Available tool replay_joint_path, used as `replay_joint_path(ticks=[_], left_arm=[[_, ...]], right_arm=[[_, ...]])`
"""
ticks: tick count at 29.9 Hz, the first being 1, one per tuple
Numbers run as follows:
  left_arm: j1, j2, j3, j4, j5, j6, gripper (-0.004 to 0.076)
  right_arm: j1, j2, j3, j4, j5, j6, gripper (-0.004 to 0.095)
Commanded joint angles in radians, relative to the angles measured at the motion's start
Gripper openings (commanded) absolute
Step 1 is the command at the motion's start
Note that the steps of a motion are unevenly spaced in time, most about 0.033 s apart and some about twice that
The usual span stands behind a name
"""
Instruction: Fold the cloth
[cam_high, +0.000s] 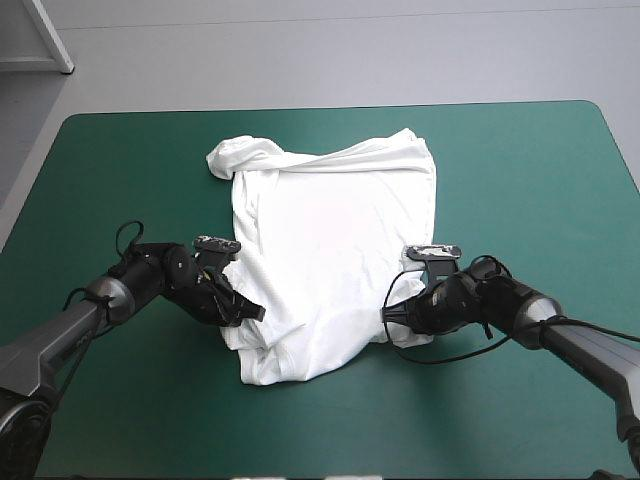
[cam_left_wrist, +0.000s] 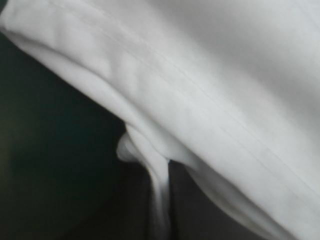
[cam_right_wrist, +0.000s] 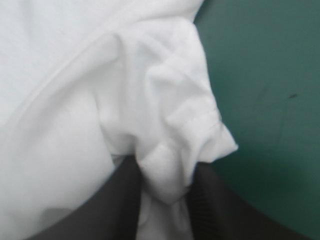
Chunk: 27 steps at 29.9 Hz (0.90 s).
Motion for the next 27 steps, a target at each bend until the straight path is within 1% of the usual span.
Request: replay_joint_path(ticks=[1, 5, 8, 11, 12, 16, 20, 24, 27], left_arm=[[-0.007, -0.025, -0.004, -0.013, 0.001, -0.005, -0.001], [-0.007, -0.062, -0.032, 0.007, -0.001, -0.005, -0.001], [-0.007, -0.115, -0.095, 0.009, 0.02, -0.007, -0.001], [-0.007, -0.163, -0.191, 0.025, 0.068, -0.011, -0.001], [-0.007, -0.182, -0.244, 0.052, 0.092, -0.033, -0.001], [-0.007, -0.233, -0.426, 0.135, 0.189, -0.092, -0.001], [-0.007, -0.273, -0.667, 0.191, 0.251, -0.094, -0.001], [-0.007, -0.278, -0.928, 0.23, 0.311, -0.094, -0.001], [-0.007, -0.278, -1.102, 0.247, 0.321, -0.083, -0.001]], right_arm=[[0.008, -0.004, 0.008, 0.048, -0.039, -0.007, -0.0014], [0.008, -0.057, -0.047, 0.013, -0.014, -0.016, -0.0018], [0.008, -0.131, -0.135, -0.045, 0.065, -0.016, -0.0018], [0.008, -0.203, -0.242, -0.119, 0.164, -0.001, -0.0018], [0.008, -0.226, -0.299, -0.15, 0.208, 0.005, -0.0018], [0.008, -0.295, -0.501, -0.213, 0.329, 0.0, -0.0018], [0.008, -0.333, -0.721, -0.225, 0.428, -0.05, -0.0018], [0.008, -0.338, -0.954, -0.225, 0.491, -0.103, -0.0018], [0.008, -0.338, -1.113, -0.225, 0.505, -0.142, -0.0018]])
